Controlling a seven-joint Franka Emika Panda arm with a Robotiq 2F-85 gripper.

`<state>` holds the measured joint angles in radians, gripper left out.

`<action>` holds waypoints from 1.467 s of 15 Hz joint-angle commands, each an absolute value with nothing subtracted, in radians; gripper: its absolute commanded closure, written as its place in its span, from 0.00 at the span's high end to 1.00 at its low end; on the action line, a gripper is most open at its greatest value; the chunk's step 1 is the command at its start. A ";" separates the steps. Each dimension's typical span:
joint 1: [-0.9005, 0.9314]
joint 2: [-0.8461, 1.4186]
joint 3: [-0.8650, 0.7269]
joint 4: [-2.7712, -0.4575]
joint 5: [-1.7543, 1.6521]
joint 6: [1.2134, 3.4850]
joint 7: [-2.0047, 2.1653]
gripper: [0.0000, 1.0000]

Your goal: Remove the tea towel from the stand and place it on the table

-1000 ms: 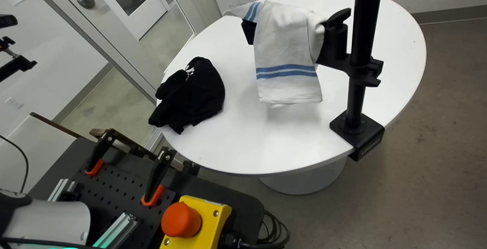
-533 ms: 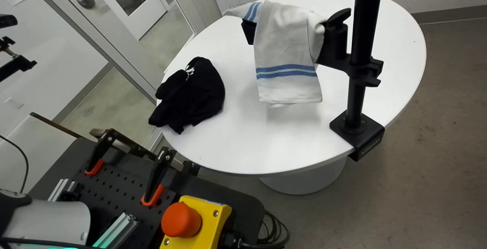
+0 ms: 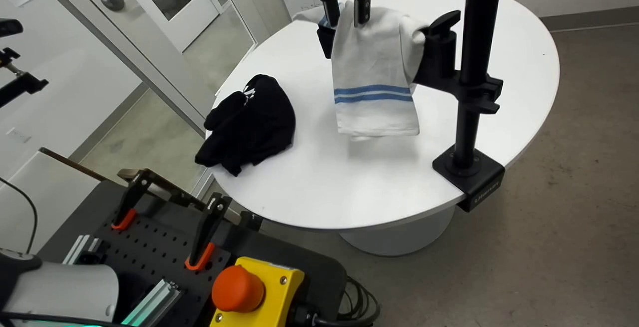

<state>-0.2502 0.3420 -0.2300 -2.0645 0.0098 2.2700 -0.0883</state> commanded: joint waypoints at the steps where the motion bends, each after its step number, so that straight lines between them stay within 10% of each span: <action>1: -0.251 0.359 -0.232 -2.057 -0.008 2.283 -0.052 0.26; 5: -0.253 0.358 -0.230 -2.056 -0.002 2.278 -0.050 0.01; 22: -0.250 0.103 -0.177 -2.061 0.212 2.106 -0.117 0.02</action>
